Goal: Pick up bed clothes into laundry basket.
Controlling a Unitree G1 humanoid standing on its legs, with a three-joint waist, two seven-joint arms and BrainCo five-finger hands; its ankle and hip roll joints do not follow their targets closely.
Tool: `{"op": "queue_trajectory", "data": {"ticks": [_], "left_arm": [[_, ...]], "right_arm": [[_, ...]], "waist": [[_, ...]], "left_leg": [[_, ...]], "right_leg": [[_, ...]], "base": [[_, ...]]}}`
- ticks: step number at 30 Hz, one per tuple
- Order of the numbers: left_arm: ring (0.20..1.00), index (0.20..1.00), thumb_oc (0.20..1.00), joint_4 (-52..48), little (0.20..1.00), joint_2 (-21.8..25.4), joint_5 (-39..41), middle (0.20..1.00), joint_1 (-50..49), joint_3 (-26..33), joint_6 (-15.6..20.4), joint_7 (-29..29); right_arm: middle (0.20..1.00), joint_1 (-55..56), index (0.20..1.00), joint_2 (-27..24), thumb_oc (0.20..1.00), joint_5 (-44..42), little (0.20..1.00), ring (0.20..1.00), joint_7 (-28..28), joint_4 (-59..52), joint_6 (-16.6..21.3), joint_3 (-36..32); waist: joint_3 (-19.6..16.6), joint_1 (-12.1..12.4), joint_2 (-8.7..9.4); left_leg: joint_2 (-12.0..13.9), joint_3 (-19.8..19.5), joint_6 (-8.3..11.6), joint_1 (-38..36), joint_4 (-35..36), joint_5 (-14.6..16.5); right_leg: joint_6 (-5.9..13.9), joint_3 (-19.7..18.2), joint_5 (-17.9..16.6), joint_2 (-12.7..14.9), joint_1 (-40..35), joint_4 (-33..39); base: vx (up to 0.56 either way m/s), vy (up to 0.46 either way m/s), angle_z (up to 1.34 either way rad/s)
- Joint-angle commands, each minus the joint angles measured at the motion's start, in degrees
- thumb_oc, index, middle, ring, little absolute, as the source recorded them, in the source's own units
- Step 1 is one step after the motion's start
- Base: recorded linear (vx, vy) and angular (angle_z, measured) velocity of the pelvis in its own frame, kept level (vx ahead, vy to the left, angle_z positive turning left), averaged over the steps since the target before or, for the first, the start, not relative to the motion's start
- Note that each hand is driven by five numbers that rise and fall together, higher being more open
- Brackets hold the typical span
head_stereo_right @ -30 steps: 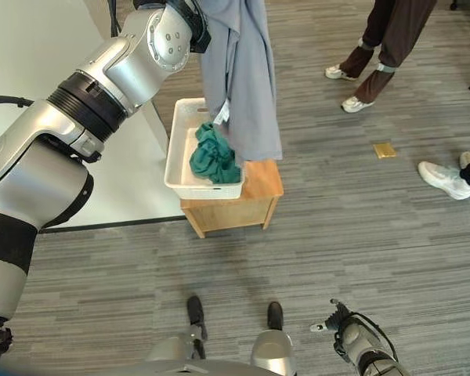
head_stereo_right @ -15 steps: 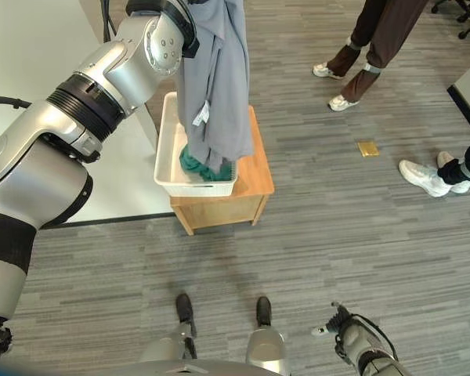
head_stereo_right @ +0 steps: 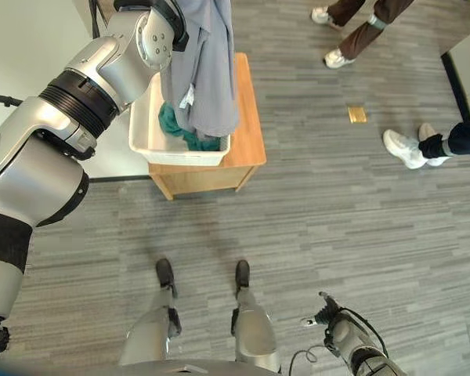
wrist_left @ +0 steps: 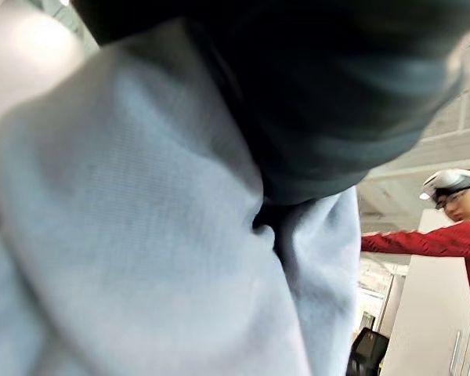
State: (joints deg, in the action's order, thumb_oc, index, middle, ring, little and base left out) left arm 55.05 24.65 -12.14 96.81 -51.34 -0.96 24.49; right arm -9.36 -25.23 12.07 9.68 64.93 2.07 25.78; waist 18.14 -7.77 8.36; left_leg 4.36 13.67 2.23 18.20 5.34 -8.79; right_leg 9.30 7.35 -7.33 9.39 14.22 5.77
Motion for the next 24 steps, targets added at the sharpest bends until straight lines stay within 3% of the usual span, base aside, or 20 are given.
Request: {"op": "queue_trajectory", "data": {"ticks": [1,4,6,7,8,9,15,24], "left_arm": [[0.200,0.200,0.200,6.0,0.200,-0.1,-1.5,0.200,14.5,1.9,0.6,3.8],[0.200,0.200,0.200,6.8,0.200,-0.1,-4.0,0.200,15.7,-0.5,0.6,3.5],[0.200,0.200,0.200,5.8,0.200,0.0,-2.7,0.200,14.2,1.0,0.8,3.9],[0.536,0.536,0.536,4.8,0.536,-0.4,-1.5,0.536,13.5,1.8,1.0,3.9],[0.693,0.693,0.693,4.0,0.693,-1.3,-0.3,0.693,12.8,2.8,1.1,3.3],[1.000,1.000,1.000,3.3,1.000,-2.0,0.6,1.000,12.2,3.7,1.1,3.2],[1.000,1.000,1.000,0.7,1.000,-7.3,2.4,1.000,9.1,6.6,1.1,3.2],[1.000,1.000,1.000,0.0,1.000,-7.1,5.3,1.000,7.7,7.9,2.4,3.7]], "right_arm": [[1.000,-2.3,1.000,-4.2,1.000,-3.1,1.000,1.000,1.5,-0.9,0.2,-0.7],[1.000,-3.6,1.000,-4.8,1.000,-4.0,1.000,1.000,1.6,-0.7,0.8,-0.4],[1.000,-3.1,1.000,-4.0,1.000,-4.2,1.000,1.000,1.7,-0.7,1.0,0.1],[1.000,-3.0,1.000,-3.7,1.000,-4.5,1.000,1.000,1.7,-0.8,1.0,0.2],[1.000,-2.7,1.000,-3.3,1.000,-4.8,1.000,1.000,1.2,-1.0,1.0,0.3],[1.000,-2.0,1.000,-2.9,1.000,-5.0,1.000,1.000,0.9,-1.1,1.1,0.4],[1.000,-0.8,1.000,-1.3,1.000,-7.5,1.000,1.000,-0.2,-1.4,1.0,0.3],[1.000,0.2,1.000,0.7,1.000,-8.7,1.000,1.000,-0.3,-2.9,1.7,1.2]], "waist": [[3.4,0.8,-2.68],[4.0,0.9,-1.91],[4.3,1.0,-1.71],[4.3,1.2,-1.71],[4.3,1.5,-1.65],[4.2,1.7,-1.67],[3.5,2.5,-1.40],[3.6,2.6,-0.79]], "left_leg": [[0.8,-1.0,1.68,-4.0,-0.3,6.6],[1.1,-1.3,1.86,-3.3,-0.3,6.3],[1.2,-1.6,1.96,-3.0,-0.3,6.2],[1.2,-1.9,2.01,-2.8,-0.3,6.1],[1.2,-2.2,2.03,-2.7,-0.3,6.1],[1.2,-2.5,2.04,-2.7,-0.3,6.0],[1.3,-3.4,1.99,-4.0,-0.3,6.3],[1.6,-2.8,1.87,-5.2,-0.3,6.2]], "right_leg": [[4.02,2.9,1.1,-0.4,-0.4,-0.8],[3.94,3.2,0.8,-0.6,0.2,-0.8],[4.02,3.7,0.8,-0.4,0.4,-0.8],[4.06,4.0,0.8,-0.4,0.4,-0.8],[4.03,4.2,0.9,-0.4,0.4,-0.8],[4.01,4.6,1.0,-0.4,0.2,-0.8],[3.61,5.3,1.5,-0.5,-1.2,-0.8],[3.14,4.7,1.5,-1.2,-1.6,-0.8]], "base": [[-0.04,-0.005,-0.20],[-0.03,-0.021,-0.06],[-0.02,-0.011,-0.01],[-0.01,-0.018,0.03],[0.00,-0.027,0.06],[0.01,-0.037,0.08],[0.00,-0.030,0.20],[-0.04,-0.012,-0.06]]}}
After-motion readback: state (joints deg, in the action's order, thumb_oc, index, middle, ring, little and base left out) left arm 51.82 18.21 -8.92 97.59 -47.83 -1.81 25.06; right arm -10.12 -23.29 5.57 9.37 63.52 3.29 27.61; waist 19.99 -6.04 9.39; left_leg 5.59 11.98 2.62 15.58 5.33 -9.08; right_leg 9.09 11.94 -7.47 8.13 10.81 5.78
